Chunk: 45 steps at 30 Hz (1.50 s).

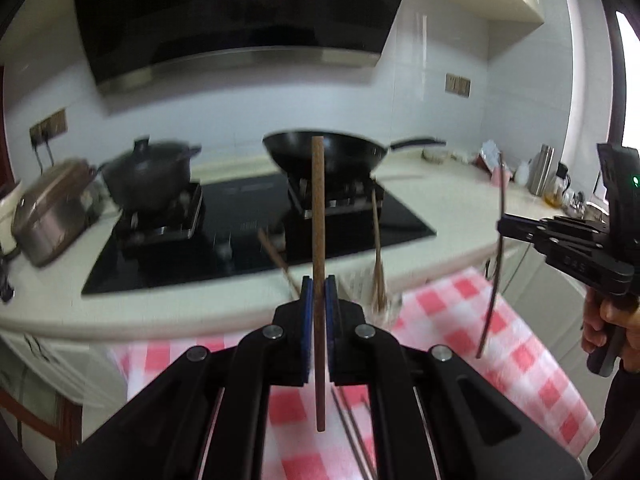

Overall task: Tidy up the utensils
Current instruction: 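Lift both held chopsticks upright and carry them over the white caddy, then lower both chopsticks into the caddy and open both grippers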

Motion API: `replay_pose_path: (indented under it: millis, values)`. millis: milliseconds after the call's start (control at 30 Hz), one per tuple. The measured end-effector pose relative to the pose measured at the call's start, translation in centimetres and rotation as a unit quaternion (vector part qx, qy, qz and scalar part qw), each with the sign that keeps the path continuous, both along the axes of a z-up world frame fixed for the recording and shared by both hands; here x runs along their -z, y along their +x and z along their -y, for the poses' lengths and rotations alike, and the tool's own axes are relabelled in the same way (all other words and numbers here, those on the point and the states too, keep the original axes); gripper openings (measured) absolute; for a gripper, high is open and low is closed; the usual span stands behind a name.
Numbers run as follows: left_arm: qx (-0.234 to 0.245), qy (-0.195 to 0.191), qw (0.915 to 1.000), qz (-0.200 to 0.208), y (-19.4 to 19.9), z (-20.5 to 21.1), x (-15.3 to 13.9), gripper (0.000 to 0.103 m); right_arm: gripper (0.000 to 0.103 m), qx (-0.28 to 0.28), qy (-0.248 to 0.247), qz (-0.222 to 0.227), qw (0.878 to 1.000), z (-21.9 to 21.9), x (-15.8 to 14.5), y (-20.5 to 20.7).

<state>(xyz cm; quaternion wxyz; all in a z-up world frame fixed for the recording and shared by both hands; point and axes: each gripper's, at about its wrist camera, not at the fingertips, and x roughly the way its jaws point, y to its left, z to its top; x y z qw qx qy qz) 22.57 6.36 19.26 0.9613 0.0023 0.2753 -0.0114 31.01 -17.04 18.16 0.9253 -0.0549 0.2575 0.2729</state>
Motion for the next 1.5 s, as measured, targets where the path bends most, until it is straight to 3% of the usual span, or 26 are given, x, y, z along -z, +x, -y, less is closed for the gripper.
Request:
replay_pose_path:
  millis: [200, 333, 600, 1033, 1200, 1500]
  values:
    - [0.002, 0.001, 0.9999, 0.016, 4.8, 0.2, -3.2, 0.006, 0.008, 0.011, 0.027, 0.017, 0.999, -2.3, -3.3, 5.4]
    - [0.002, 0.000, 0.9999, 0.016, 7.3, 0.0, -3.5, 0.006, 0.008, 0.017, 0.050, 0.010, 0.999, -3.6, -3.5, 8.5]
    - [0.003, -0.009, 0.9999, 0.014, 10.9, -0.7, -1.8, 0.006, 0.008, 0.022, 0.048, -0.011, 0.999, -6.6, -0.3, 12.5]
    - [-0.008, -0.008, 0.9995, 0.031, 13.2, -1.4, 1.1, 0.006, 0.008, 0.025, 0.029, -0.028, 0.999, -7.9, 4.2, 13.9]
    - [-0.012, -0.009, 0.9999, 0.006, 14.0, -1.3, 3.3, 0.006, 0.008, 0.019, 0.012, -0.039, 0.999, -8.4, 5.5, 14.0]
    - [-0.009, -0.005, 0.9972, -0.074, 15.5, -0.9, 8.3, 0.006, 0.008, 0.015, 0.000, -0.061, 0.998, -8.7, 7.4, 14.2]
